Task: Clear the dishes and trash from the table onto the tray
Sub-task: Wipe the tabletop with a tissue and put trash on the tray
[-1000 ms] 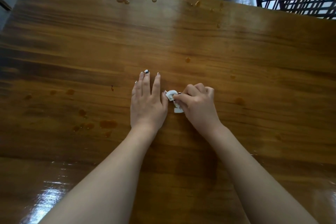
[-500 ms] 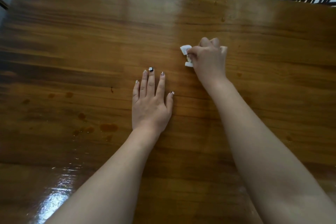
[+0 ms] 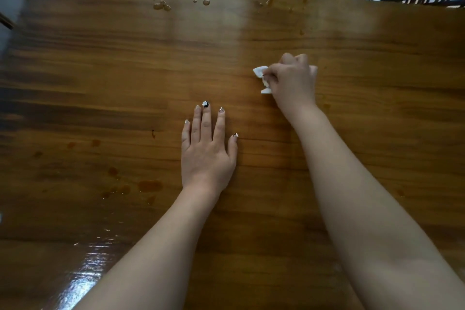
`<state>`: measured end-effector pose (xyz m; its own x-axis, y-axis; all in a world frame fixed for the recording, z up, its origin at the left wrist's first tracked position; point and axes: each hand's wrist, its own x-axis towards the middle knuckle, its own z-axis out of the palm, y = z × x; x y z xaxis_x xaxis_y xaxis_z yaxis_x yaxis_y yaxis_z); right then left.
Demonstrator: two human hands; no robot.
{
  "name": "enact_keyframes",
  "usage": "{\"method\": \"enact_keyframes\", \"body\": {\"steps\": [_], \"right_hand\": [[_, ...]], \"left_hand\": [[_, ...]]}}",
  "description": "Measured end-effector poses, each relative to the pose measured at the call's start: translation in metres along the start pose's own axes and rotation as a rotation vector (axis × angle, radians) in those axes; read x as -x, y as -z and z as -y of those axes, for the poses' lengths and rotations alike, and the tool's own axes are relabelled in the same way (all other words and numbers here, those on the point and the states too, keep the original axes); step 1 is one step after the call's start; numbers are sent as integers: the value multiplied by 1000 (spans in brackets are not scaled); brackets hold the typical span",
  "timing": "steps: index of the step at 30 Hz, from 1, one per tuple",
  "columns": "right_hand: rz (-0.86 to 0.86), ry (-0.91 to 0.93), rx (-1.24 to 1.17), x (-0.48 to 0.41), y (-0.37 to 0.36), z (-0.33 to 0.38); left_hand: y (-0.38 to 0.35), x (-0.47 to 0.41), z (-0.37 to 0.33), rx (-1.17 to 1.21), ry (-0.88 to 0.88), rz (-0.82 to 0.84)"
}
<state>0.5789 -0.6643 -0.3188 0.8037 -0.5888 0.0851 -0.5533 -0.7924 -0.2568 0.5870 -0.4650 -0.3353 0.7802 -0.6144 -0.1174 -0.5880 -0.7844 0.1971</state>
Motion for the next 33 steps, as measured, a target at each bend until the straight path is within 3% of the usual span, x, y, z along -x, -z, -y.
{"method": "enact_keyframes", "body": {"steps": [8, 17, 28, 33], "right_hand": [[-118, 74, -50, 64, -3, -6], [-31, 6, -55, 4, -4, 4], [-168, 63, -100, 147, 5, -14], [-207, 153, -66, 153, 10, -31]], "left_hand": [[2, 0, -1, 16, 13, 29], [3, 0, 0, 30, -4, 17], [2, 4, -2, 35, -12, -36], [3, 5, -15, -65, 44, -11]]}}
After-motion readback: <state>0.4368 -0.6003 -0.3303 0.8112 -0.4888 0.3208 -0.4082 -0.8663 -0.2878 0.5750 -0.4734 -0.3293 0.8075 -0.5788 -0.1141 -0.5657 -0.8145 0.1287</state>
